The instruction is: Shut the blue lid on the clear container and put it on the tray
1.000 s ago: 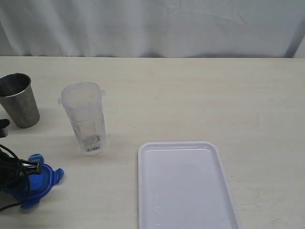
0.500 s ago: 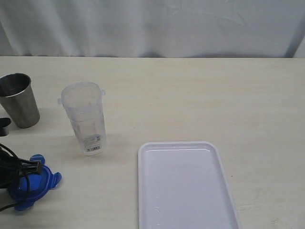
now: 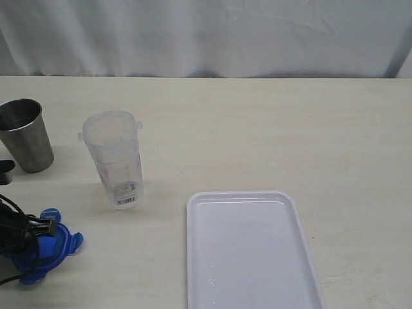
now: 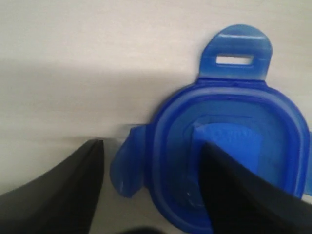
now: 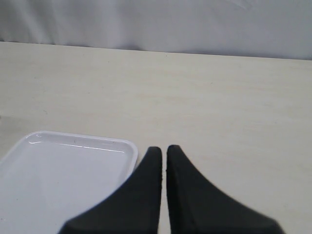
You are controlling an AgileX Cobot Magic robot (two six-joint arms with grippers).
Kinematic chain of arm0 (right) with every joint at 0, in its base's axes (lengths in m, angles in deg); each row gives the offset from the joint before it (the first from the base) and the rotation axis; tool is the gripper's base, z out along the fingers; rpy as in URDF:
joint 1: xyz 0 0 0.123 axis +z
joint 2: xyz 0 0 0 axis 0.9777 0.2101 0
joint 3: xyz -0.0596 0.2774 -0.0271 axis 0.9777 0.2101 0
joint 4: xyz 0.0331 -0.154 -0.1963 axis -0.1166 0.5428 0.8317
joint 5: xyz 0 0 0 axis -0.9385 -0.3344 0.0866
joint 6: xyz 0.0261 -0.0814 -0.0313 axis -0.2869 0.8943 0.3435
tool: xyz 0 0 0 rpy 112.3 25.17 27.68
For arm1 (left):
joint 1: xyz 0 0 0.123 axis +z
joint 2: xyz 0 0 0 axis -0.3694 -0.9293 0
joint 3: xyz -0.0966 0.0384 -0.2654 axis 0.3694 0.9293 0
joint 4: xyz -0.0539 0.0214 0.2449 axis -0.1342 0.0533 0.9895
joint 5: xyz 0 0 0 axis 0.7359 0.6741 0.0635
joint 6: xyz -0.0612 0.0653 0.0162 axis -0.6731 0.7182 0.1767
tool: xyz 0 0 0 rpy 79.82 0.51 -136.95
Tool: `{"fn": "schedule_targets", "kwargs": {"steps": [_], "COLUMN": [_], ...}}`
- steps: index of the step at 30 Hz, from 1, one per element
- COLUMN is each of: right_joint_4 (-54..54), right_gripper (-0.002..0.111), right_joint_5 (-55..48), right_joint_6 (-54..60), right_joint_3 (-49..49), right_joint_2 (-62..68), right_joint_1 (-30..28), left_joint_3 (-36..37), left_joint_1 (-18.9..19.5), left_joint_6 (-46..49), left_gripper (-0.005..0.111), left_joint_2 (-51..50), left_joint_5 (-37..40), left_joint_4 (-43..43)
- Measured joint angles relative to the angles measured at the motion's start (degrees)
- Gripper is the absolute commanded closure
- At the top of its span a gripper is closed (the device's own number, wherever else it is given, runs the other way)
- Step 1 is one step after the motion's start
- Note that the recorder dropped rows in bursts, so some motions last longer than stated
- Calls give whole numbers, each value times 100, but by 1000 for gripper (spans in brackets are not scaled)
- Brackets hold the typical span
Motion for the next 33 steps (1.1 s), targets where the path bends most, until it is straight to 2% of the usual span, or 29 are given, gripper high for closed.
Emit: {"fn": "schedule_targets", "kwargs": {"steps": [3,7,11,12,16,23,25,28,33], "right_joint_4": [0,0,0,0,0,13,13,13,13], "right_gripper": [104,104,104,104,104,104,104,104,104], "right_joint_5": [0,0,0,0,0,0,0,0,0], "right_joint_6": [0,0,0,0,0,0,0,0,0], "right_joint_3": [0,0,0,0,0,0,0,0,0], "right_joint_2": [0,0,0,0,0,0,0,0,0], "right_joint_1": [0,0,0,0,0,0,0,0,0], "left_joint_3": [-88,-88,-88,-88,-88,-88,-88,-88,-88], "left_joint_1": [0,0,83,183,348,541,541,541,541], "left_joint_6": [0,0,0,13,86,128,129,141,141], "left_gripper": [44,44,44,44,44,43,34,4,2], "left_joint_2": [99,948,1737,1764,1690,1395,1359,1359,1359], "left_joint_5": [63,-265,-1051,-1414,-1833,-1897,-1911,-1960,-2143], "left_joint_4": [81,265,966,1094,1206,1220,1231,1231,1231]}}
